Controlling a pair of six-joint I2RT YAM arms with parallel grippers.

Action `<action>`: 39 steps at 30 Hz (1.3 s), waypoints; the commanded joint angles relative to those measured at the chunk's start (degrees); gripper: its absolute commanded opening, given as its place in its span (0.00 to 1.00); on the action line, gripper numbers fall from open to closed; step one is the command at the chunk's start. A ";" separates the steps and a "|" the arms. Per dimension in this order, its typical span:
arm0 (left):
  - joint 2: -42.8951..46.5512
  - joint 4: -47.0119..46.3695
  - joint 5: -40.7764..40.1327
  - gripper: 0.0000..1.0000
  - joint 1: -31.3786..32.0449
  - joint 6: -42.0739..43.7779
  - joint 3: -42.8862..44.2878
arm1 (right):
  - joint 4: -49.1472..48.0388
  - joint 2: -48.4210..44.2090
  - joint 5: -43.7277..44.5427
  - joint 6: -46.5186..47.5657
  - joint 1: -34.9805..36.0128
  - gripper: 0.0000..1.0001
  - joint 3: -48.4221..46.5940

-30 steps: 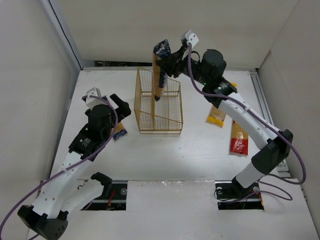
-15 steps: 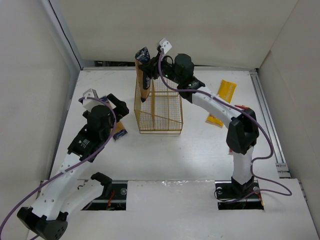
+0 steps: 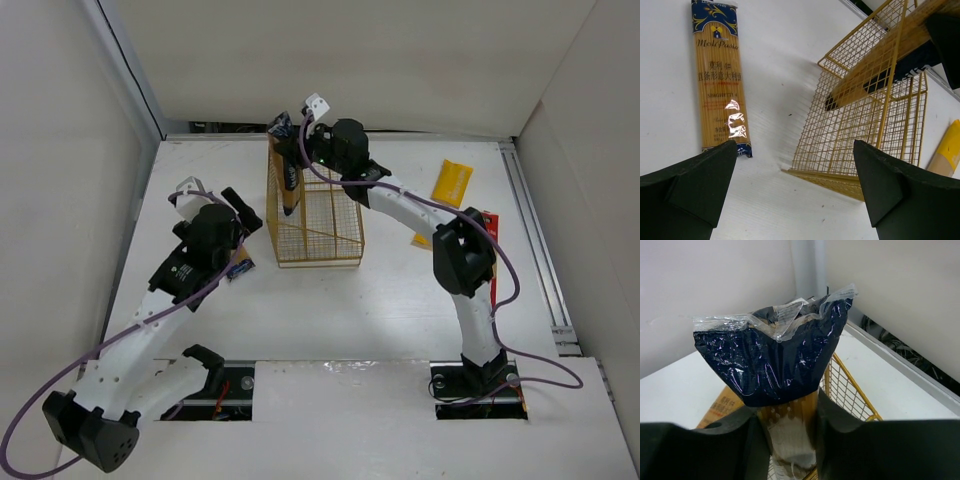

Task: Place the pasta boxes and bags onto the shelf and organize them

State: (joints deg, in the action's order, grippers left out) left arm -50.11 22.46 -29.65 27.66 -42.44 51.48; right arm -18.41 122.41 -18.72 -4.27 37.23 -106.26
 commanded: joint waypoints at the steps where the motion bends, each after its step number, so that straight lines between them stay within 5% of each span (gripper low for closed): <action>1: 0.19 0.57 -2.08 1.00 0.11 -1.69 2.92 | -12.70 -2.88 1.76 0.23 0.56 0.39 -1.94; 6: -1.65 1.71 0.37 1.00 -1.90 -2.83 3.97 | -12.70 -4.46 6.41 0.23 1.09 1.00 0.25; 12: -4.99 3.11 0.21 1.00 -2.52 -3.35 5.81 | -9.89 -9.37 8.17 0.23 1.09 1.00 2.01; 18: -9.21 3.91 3.36 1.00 -10.33 -2.65 7.67 | -5.41 -13.94 10.63 0.23 1.09 1.00 3.16; 27: -23.79 -0.13 14.00 1.00 -26.07 1.65 10.38 | -3.65 -30.55 13.80 0.85 -0.31 1.00 23.01; 39: -45.15 0.40 16.82 1.00 -31.87 6.04 20.86 | -3.65 -41.02 20.47 0.85 -5.06 1.00 38.14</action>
State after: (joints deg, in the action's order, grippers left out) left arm -92.33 22.35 -13.89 -1.80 -39.16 71.37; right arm -20.58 84.71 -1.43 -3.84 32.62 -69.08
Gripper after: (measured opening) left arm 0.997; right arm 0.998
